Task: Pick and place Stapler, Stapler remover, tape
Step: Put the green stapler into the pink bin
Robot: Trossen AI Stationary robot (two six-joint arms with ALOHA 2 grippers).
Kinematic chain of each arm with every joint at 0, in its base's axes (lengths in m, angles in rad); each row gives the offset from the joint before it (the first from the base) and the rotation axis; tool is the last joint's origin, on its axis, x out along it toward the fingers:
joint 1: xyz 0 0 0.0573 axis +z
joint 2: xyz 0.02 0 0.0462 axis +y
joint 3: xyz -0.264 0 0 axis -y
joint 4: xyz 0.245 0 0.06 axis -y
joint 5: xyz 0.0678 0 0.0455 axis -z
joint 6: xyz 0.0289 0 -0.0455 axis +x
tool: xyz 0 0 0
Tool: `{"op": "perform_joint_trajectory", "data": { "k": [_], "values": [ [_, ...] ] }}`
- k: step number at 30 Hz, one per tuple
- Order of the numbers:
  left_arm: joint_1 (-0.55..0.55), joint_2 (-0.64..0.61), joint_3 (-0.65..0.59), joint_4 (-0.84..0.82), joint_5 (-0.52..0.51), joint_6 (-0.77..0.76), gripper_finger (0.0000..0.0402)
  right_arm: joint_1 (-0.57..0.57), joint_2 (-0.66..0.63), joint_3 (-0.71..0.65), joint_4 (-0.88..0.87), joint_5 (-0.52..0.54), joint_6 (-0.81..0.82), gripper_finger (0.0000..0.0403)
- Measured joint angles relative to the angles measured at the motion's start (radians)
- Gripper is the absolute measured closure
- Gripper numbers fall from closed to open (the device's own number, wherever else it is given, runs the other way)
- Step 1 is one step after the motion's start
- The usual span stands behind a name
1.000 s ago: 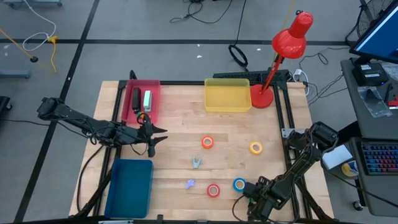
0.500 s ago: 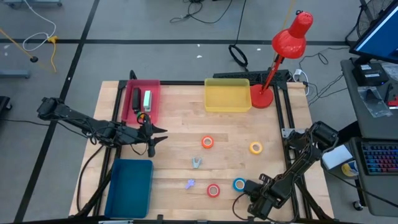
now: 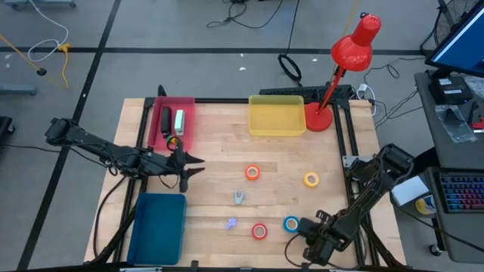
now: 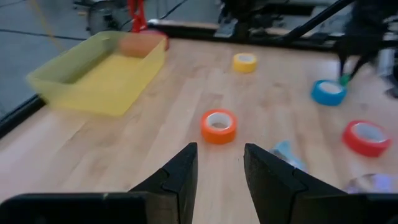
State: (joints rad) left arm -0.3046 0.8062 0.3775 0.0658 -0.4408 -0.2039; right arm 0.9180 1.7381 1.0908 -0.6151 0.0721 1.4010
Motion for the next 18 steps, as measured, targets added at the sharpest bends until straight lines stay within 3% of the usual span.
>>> {"op": "perform_joint_trajectory", "data": {
  "k": [9, 14, 18],
  "values": [
    [0.0, 0.101, 0.0, 0.233, 0.136, 0.089, 0.027, -0.05, -0.141, 0.002, -0.002, 0.265, -0.215, 0.0357],
    [0.0, 0.202, 0.0, 0.42, 0.184, 0.149, 0.027, -0.154, -0.195, 0.002, 0.028, 0.389, -0.52, 0.0357],
    [0.0, 0.269, 0.0, 0.553, 0.218, 0.176, 0.027, -0.268, -0.204, 0.003, 0.167, 0.423, -0.841, 0.0356]
  ]
}}
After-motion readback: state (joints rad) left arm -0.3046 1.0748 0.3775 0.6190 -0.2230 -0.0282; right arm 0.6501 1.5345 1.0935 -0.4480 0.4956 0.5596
